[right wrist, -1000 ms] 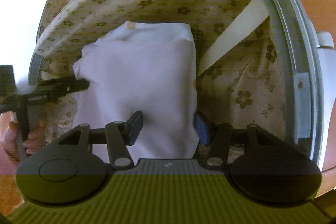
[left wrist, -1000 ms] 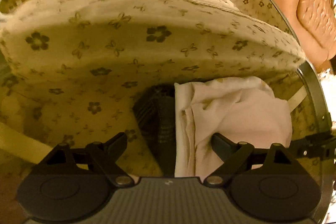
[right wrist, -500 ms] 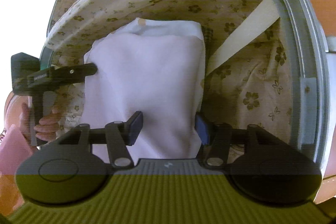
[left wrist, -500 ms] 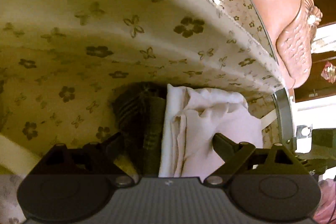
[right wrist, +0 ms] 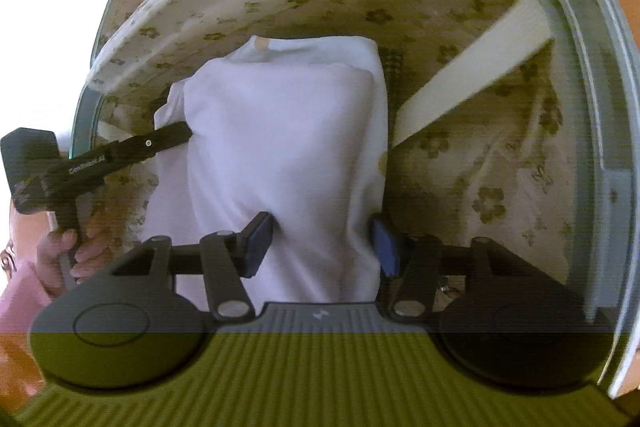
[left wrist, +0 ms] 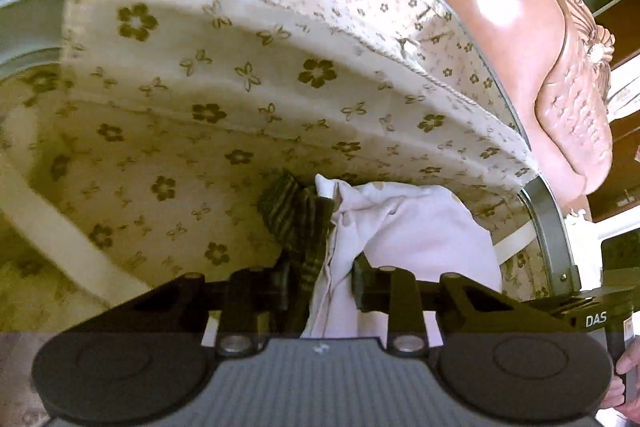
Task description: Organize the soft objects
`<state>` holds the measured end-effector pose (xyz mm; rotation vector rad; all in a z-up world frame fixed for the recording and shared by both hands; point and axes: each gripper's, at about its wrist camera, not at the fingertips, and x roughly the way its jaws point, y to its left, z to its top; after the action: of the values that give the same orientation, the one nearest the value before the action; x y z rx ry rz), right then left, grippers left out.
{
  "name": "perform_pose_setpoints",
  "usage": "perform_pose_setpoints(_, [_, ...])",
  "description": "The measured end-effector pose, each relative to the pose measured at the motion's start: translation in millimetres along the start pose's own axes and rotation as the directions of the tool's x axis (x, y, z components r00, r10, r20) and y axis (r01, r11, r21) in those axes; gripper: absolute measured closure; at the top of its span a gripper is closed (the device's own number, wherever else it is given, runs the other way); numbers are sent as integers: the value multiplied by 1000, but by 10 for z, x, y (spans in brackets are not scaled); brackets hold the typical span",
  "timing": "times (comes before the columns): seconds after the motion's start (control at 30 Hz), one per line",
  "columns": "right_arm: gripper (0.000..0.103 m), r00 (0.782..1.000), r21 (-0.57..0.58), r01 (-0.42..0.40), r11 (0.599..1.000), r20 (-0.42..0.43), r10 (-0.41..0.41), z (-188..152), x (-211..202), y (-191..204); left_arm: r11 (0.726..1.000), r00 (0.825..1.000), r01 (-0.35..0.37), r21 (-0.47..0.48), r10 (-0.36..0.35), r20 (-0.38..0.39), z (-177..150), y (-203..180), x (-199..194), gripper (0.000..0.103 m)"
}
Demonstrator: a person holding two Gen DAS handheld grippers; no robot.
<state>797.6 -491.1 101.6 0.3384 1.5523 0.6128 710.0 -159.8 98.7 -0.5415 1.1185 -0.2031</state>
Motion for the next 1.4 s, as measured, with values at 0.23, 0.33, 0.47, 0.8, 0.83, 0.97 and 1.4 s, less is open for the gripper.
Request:
perform_pose_setpoints(0.23, [41, 1000, -115, -27, 993, 10, 28, 6, 60, 255, 998, 998, -50, -28, 51, 30, 23, 125, -433, 73])
perform_pose_setpoints(0.33, [40, 1000, -118, -7, 993, 4, 7, 39, 101, 302, 994, 994, -106, -39, 106, 11, 85, 113, -324, 69])
perform_pose_setpoints(0.47, [41, 998, -120, 64, 991, -9, -65, 24, 53, 335, 988, 988, -154, 6, 154, -6, 142, -6, -302, 50])
perform_pose_setpoints(0.8, [41, 991, -251, 80, 965, 128, -49, -38, -502, 461, 990, 999, -37, 135, 37, 1, -174, -472, -909, 49])
perform_pose_setpoints(0.83, [41, 991, -270, 66, 961, 133, -31, -2, -481, 530, 986, 999, -3, 165, 9, -37, -248, -561, -885, 49])
perform_pose_setpoints(0.97, [41, 995, -327, 63, 943, 89, -36, 185, -227, 704, 974, 974, 24, 224, 27, -223, -538, -687, -587, 52])
perform_pose_setpoints(1.4, [41, 997, -423, 80, 903, 41, -69, 157, -32, 808, 980, 991, -9, 200, 36, -132, -569, -575, -906, 48])
